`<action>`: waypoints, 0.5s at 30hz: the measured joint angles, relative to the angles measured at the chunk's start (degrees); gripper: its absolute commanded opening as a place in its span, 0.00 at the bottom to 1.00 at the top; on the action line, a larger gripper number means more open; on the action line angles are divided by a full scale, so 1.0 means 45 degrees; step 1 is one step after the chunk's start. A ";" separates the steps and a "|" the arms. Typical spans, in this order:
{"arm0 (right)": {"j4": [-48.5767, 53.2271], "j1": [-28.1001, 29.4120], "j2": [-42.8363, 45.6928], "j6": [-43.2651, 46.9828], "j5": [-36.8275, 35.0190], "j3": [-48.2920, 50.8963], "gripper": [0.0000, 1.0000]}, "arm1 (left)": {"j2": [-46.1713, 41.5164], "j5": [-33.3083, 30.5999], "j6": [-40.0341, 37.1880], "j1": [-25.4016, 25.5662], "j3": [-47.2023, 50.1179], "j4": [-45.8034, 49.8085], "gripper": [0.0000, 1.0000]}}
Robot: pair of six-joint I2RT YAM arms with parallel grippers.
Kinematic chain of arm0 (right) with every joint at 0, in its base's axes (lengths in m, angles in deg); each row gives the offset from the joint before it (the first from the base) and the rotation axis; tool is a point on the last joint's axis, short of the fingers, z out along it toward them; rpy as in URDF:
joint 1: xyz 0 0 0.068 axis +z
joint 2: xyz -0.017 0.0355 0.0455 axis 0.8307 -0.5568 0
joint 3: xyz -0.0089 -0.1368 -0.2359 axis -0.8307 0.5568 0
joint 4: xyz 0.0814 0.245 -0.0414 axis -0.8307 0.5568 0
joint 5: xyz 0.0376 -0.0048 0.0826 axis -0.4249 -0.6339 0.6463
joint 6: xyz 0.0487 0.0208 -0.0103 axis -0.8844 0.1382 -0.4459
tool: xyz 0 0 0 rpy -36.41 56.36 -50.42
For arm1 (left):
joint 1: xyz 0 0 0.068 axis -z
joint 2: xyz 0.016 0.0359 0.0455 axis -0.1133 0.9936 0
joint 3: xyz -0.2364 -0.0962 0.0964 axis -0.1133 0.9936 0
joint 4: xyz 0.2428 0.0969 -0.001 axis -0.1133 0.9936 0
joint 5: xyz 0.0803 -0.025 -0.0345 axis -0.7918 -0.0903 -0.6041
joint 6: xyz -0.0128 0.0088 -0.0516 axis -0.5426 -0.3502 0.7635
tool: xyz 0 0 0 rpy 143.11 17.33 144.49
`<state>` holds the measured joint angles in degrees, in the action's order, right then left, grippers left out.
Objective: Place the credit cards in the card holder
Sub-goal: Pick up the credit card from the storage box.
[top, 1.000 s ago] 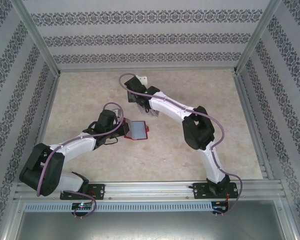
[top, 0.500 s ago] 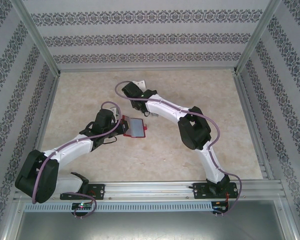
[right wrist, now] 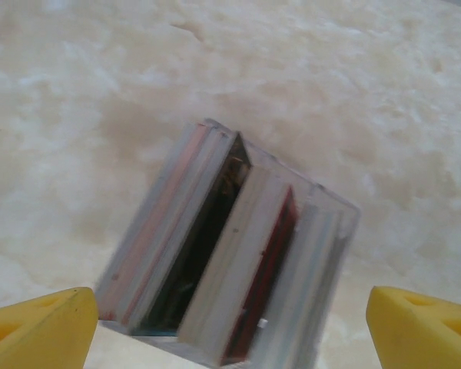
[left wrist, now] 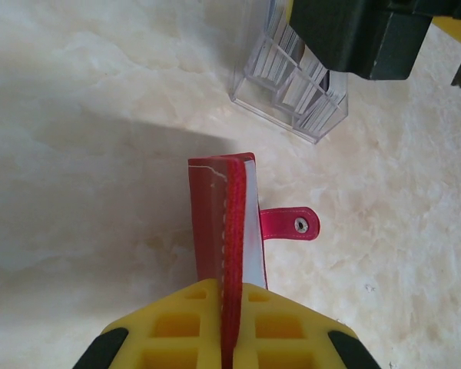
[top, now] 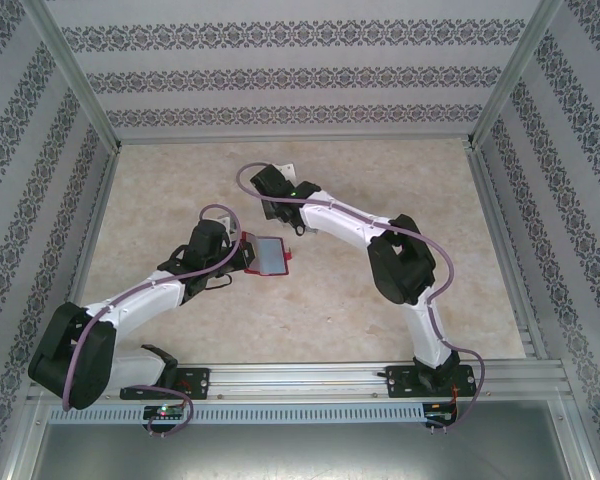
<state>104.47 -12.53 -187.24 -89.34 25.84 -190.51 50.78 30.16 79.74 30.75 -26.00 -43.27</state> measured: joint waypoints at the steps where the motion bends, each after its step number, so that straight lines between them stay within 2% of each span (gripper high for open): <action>1: 0.0044 0.0000 -0.0155 0.0000 0.0131 -0.0340 0.91 | -0.0029 -0.0034 0.0000 0.0000 0.0015 0.0015 0.00; 6: -0.0170 -0.0005 -0.1107 -0.0039 0.0287 -0.1855 0.91 | -0.0180 -0.0267 -0.0005 -0.0083 0.0078 0.0097 0.00; 15: 0.0044 -0.0427 -0.1326 -0.0573 0.0092 -0.0690 0.91 | -0.0301 -0.0461 0.0000 -0.0170 0.0243 0.0117 0.00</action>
<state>104.66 -14.45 -193.21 -91.92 26.26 -193.61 49.43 28.09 79.74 29.99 -24.91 -42.75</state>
